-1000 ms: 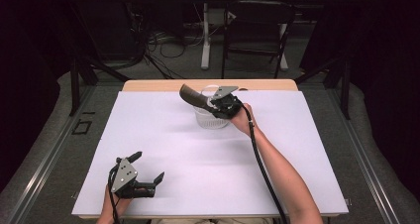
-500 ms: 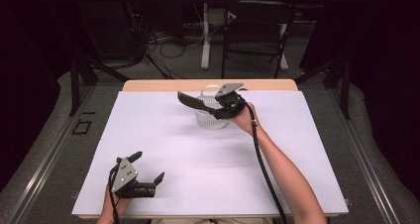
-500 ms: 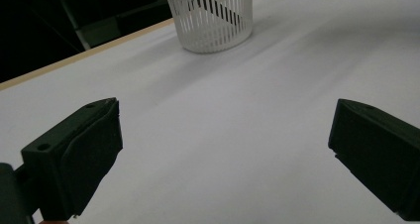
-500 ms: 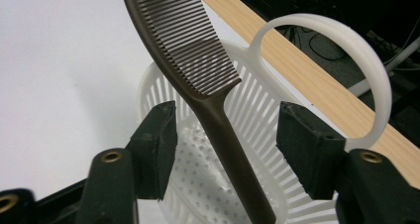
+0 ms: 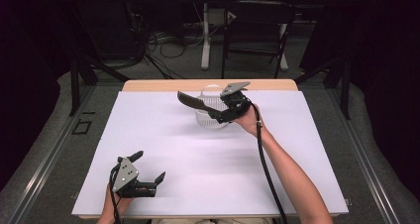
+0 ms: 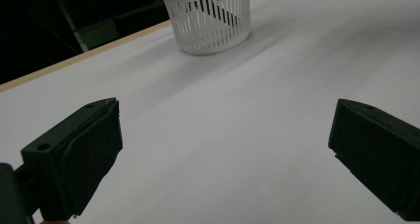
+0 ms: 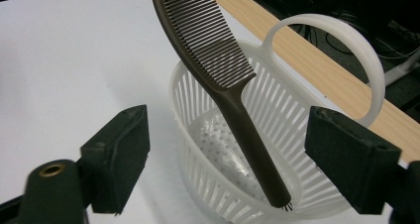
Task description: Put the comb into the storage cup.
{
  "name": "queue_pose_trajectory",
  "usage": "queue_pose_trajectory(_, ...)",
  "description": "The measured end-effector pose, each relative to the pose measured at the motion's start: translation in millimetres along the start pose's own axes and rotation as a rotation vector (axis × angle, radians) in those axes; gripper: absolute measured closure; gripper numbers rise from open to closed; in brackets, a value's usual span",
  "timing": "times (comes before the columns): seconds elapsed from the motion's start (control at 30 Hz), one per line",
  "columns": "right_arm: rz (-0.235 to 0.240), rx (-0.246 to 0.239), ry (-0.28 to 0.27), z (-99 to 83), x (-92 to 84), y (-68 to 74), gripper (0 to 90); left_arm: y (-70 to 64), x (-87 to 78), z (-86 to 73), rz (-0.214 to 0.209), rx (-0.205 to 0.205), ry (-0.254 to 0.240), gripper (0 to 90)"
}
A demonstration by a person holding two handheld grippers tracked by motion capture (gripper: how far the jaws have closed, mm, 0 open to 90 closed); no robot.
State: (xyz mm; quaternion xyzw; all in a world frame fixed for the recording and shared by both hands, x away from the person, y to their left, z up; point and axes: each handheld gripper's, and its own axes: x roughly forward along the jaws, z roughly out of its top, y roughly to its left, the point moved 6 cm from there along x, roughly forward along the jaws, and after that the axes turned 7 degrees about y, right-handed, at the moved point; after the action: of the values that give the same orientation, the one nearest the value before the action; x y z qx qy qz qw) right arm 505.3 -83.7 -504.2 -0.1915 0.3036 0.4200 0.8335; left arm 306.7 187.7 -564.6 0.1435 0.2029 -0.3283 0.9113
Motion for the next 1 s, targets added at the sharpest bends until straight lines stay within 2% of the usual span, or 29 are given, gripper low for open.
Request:
queue_pose_trajectory(0.47,0.046,0.009,0.007,-13.4,-17.5,7.5,8.2,0.3,-1.9,-0.8,0.007,-0.006,0.001,0.2)
queue_pose_trajectory(0.7,0.04,0.03,0.02,-27.9,-28.8,6.8,4.1,-0.4,-1.4,-1.0,0.006,-0.004,0.005,0.2)
queue_pose_trajectory(1.0,0.031,0.034,0.049,-48.4,-43.8,9.1,1.7,-0.7,-0.9,-0.8,0.004,-0.003,0.007,0.2)
